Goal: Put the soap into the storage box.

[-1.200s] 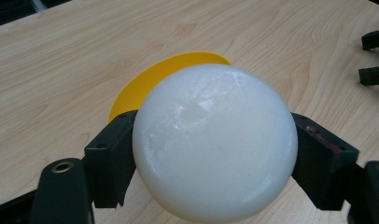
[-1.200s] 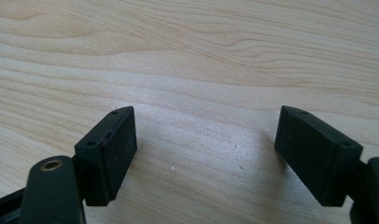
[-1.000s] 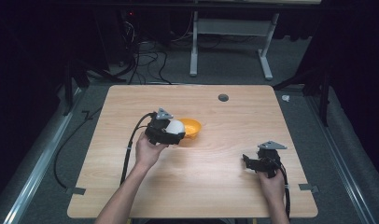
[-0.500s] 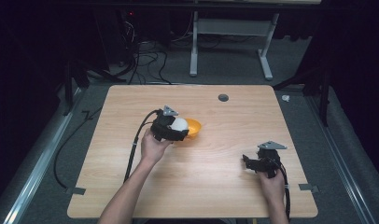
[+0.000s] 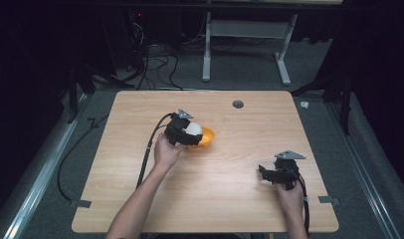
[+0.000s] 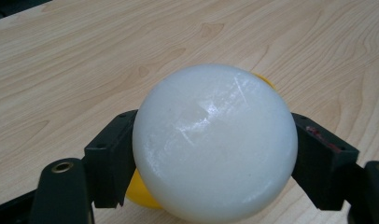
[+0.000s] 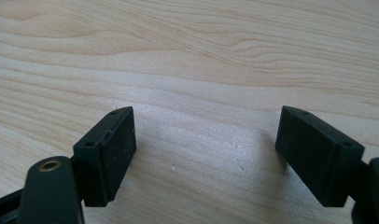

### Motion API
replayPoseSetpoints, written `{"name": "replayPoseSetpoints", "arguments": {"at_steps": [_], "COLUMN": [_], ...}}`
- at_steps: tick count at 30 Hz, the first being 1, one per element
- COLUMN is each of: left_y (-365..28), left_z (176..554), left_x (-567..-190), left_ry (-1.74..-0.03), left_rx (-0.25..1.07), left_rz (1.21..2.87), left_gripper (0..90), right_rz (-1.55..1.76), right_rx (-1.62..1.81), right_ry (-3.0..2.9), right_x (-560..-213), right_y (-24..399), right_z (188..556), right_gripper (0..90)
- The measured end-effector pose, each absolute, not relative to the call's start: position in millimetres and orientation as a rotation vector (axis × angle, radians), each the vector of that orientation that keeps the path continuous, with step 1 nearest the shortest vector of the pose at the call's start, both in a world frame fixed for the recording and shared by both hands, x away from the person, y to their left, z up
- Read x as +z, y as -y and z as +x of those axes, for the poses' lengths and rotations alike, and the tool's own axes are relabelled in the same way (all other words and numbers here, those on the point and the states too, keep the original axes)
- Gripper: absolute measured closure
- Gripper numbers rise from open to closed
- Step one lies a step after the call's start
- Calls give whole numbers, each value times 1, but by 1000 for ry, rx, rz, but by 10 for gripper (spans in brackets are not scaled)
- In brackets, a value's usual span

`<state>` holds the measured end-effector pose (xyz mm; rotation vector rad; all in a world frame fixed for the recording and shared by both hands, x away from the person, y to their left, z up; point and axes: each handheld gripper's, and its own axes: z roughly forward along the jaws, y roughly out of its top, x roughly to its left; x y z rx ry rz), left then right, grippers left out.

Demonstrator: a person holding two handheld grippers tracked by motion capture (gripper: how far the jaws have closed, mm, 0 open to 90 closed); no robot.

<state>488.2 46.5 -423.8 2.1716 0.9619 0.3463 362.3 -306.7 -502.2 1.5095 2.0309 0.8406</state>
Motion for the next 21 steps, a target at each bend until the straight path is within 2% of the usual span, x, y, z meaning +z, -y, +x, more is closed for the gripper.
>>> {"name": "replayPoseSetpoints", "arguments": {"at_steps": [21], "left_y": [-33], "left_z": [503], "left_x": [-444], "left_ry": [-999], "left_rx": [372], "left_rz": [2229], "left_gripper": [243], "right_rz": [1513], "right_rx": [843], "right_ry": [-2031], "right_x": [-502], "right_y": [307], "right_z": [362], "right_gripper": [212]}}
